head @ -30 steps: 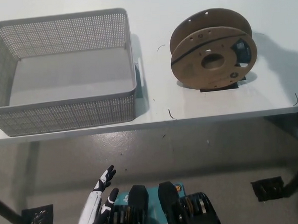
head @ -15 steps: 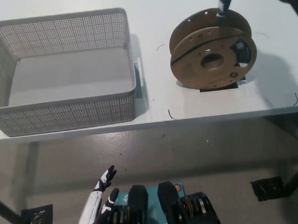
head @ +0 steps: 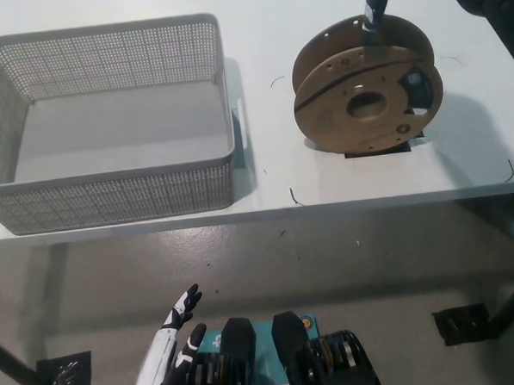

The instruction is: Use the right hand to pick up a 3d printing filament and place it into a container on the left side

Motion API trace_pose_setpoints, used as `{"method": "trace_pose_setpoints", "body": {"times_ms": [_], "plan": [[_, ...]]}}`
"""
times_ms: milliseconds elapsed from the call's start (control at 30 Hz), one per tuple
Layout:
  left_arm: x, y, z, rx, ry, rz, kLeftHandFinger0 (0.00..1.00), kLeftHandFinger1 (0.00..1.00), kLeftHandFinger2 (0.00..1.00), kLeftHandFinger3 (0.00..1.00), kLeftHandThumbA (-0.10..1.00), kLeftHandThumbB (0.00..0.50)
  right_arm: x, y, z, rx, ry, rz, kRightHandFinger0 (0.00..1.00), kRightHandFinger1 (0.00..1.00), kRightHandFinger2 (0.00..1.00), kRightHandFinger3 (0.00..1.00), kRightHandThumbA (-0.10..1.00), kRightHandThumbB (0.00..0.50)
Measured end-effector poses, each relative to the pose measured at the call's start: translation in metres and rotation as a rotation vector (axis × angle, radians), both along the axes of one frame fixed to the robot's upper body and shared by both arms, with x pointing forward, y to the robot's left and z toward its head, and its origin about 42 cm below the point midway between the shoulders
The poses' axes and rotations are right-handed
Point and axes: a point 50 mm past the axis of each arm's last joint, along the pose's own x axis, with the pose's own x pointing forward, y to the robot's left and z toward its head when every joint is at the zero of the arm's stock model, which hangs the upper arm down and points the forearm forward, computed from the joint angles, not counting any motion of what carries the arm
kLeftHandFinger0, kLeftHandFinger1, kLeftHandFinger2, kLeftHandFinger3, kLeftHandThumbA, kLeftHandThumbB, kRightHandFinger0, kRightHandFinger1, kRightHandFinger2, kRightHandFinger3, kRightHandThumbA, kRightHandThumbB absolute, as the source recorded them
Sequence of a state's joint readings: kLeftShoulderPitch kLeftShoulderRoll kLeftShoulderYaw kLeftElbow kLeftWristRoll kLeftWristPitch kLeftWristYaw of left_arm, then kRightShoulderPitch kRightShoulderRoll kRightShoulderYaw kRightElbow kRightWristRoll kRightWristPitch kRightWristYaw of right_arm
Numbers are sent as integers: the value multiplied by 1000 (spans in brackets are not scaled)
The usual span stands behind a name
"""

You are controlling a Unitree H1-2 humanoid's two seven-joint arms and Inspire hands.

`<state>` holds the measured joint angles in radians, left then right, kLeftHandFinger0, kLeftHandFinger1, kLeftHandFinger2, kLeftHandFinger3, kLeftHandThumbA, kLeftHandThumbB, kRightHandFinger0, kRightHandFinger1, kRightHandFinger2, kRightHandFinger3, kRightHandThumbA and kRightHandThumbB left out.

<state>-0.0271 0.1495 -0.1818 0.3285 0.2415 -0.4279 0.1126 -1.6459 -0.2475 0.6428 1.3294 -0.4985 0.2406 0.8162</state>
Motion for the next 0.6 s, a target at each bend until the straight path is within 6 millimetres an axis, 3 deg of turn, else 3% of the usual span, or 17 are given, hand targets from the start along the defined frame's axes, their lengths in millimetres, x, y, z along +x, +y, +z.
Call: {"method": "trace_pose_setpoints", "body": {"times_ms": [167,300,433,500,533,600], "plan": [[0,0,0,2,2,-6,1000,1000,1000,1000,1000,142,2,-12,-19,-18,43,-40,1000,1000,1000,1000,1000,373],[0,0,0,2,3,-8,1000,1000,1000,1000,1000,146,3,-19,-36,-31,76,-57,1000,1000,1000,1000,1000,319],[0,0,0,3,3,-8,1000,1000,1000,1000,1000,132,4,-22,-52,-26,95,-66,1000,1000,1000,1000,1000,384],[0,0,0,4,3,-8,1000,1000,1000,1000,1000,132,4,-21,-54,-23,81,-68,1000,1000,1000,1000,1000,389],[0,0,0,4,3,-9,1000,1000,1000,1000,1000,131,5,-20,-57,-22,74,-68,1000,1000,1000,1000,1000,429],[0,0,0,4,4,-11,1000,1000,1000,1000,1000,131,5,-18,-63,-30,49,-66,1000,1000,1000,1000,1000,413]]}}
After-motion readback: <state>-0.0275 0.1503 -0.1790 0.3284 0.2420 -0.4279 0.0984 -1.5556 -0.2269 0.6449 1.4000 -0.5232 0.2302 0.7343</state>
